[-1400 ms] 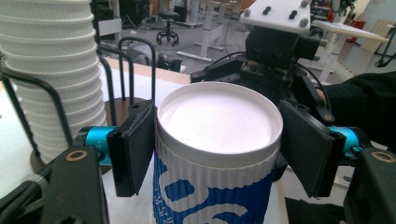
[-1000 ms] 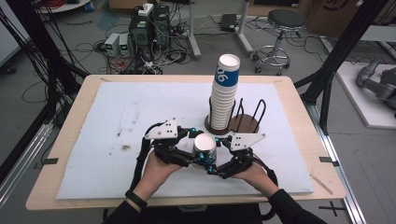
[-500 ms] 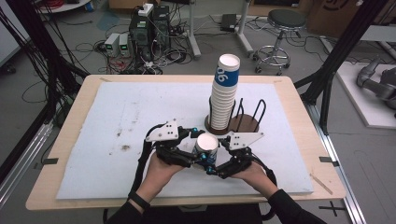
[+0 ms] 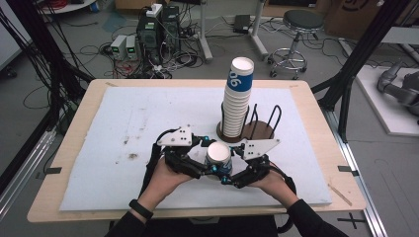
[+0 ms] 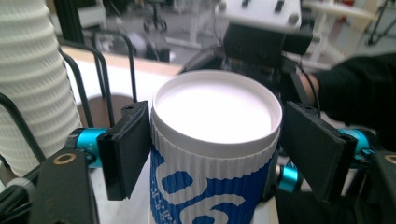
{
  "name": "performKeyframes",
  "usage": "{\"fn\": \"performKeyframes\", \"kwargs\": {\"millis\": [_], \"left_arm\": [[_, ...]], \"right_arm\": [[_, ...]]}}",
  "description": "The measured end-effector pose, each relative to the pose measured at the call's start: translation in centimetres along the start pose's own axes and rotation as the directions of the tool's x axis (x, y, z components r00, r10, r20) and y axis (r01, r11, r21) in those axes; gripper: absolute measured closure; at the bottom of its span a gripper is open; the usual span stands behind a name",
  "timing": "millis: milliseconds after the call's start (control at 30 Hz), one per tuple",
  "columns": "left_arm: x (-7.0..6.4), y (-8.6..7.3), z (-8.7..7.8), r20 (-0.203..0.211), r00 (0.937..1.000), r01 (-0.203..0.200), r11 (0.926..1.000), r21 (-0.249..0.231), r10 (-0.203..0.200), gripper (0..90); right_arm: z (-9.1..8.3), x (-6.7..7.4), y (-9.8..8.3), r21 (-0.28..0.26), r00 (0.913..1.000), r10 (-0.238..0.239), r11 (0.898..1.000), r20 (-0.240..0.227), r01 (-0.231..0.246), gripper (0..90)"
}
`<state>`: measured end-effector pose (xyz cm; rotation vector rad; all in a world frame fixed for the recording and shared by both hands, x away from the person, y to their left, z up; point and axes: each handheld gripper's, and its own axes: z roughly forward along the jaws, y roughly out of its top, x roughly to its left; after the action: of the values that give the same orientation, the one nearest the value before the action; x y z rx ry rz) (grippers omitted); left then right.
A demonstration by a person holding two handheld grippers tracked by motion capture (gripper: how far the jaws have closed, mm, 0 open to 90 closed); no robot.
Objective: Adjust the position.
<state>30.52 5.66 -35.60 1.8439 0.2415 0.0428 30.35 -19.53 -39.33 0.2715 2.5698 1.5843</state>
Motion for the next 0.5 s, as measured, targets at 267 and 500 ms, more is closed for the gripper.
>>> {"fn": "performKeyframes", "kwargs": {"millis": [267, 500], "left_arm": [[-0.78, 1.08, 0.72, 0.017, 0.9956, -0.094, 0.9768, 0.192, 0.093, 23.7], [-0.15, 0.57, 0.27, 0.037, 0.9965, -0.080, 0.9869, 0.140, 0.076, 29.2]], "right_arm": [[-0.19, 0.35, 0.77, 0.126, 0.9974, -0.062, 0.990, -0.036, 0.066, 25.6], [-0.38, 0.38, 0.99, 0.142, 0.9959, -0.080, 0.986, -0.044, 0.085, 20.2]]}}
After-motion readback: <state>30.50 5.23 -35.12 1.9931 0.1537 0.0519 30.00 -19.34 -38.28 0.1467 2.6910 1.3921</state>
